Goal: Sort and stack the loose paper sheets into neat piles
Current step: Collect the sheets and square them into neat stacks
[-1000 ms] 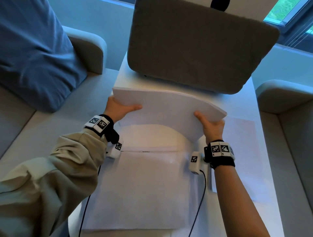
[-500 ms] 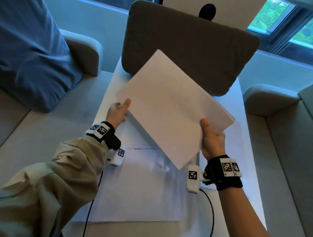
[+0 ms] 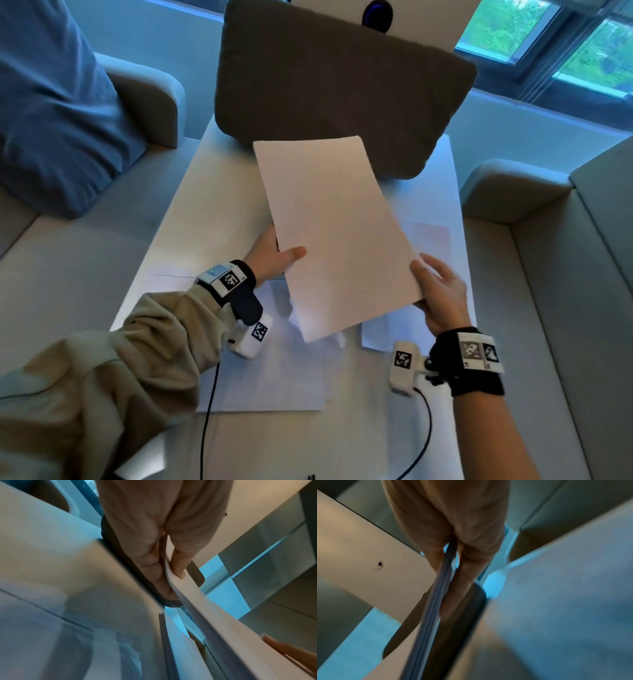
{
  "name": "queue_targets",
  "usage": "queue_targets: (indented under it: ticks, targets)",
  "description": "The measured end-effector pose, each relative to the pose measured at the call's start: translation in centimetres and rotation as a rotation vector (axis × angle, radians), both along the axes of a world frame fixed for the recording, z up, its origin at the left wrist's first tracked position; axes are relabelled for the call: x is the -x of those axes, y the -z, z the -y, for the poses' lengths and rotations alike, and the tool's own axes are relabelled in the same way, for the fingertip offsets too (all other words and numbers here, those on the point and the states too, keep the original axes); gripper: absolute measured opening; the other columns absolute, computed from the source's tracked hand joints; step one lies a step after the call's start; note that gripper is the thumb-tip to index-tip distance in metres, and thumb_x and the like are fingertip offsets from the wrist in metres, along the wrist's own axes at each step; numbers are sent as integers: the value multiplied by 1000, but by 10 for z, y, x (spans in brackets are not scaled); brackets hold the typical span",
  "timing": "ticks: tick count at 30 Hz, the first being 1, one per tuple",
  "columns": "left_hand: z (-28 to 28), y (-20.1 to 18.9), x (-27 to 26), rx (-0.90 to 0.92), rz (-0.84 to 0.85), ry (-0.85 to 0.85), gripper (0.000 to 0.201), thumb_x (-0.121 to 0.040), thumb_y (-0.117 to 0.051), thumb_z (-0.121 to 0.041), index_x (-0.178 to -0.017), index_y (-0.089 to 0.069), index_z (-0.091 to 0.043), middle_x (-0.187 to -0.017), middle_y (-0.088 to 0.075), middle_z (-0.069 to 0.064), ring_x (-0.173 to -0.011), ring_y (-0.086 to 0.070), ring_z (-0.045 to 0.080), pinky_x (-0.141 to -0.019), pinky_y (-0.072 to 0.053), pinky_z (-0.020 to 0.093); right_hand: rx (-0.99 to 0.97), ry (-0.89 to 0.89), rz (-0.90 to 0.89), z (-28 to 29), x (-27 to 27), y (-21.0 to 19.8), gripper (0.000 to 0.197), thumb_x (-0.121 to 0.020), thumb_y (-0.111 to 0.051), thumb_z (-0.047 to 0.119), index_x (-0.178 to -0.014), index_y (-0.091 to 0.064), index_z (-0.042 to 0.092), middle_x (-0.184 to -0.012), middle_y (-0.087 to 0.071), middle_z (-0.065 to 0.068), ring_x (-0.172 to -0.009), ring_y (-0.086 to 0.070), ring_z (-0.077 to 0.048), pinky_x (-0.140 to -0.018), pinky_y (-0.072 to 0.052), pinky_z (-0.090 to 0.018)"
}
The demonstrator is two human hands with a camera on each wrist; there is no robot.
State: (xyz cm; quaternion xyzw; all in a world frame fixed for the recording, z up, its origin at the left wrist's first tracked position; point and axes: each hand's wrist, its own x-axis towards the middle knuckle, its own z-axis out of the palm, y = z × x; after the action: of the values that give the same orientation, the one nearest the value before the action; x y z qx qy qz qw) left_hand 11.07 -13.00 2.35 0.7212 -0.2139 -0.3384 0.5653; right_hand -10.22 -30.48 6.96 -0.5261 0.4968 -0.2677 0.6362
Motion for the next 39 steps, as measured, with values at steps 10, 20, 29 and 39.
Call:
queue_targets:
  ticks: [10,20,29,39]
  targets:
    - [57,17,72,-200,107,166,69,-94,-51,-36,-148,-16,-11,-154,-23,7,-141,-23,23,-116,-22,44,232,-255,-326,38,81,55,25,-94,-46,-1,-81,-56,17,-83,-61,-7,-72,-53,-17,-66,-43,-30]
    - [105,47,132,-443,162,262,53,-92,-54,-20,-136,-31,-3,-130,-49,20,-114,-51,35,-85,-41,33,119,-40,-279,81,117,99,20,-96,-42,-5,-108,-57,-1,-97,-59,-11,-82,-55,-20,-57,-46,-8]
    - [106,64,147,-510,164,200,43,-91,-56,-16,-128,-39,-2,-116,-56,18,-99,-55,30,-75,-36,27,132,-77,-352,87,122,129,24,-96,-43,-5,-117,-53,-8,-106,-57,-12,-94,-52,-20,-64,-44,-3]
    - [102,63,149,-519,204,249,35,-89,-54,-16,-121,-49,-3,-122,-54,16,-112,-51,31,-95,-42,36,279,-140,-636,93,125,127,20,-92,-56,10,-107,-62,-1,-106,-66,-18,-99,-61,-31,-91,-46,-37]
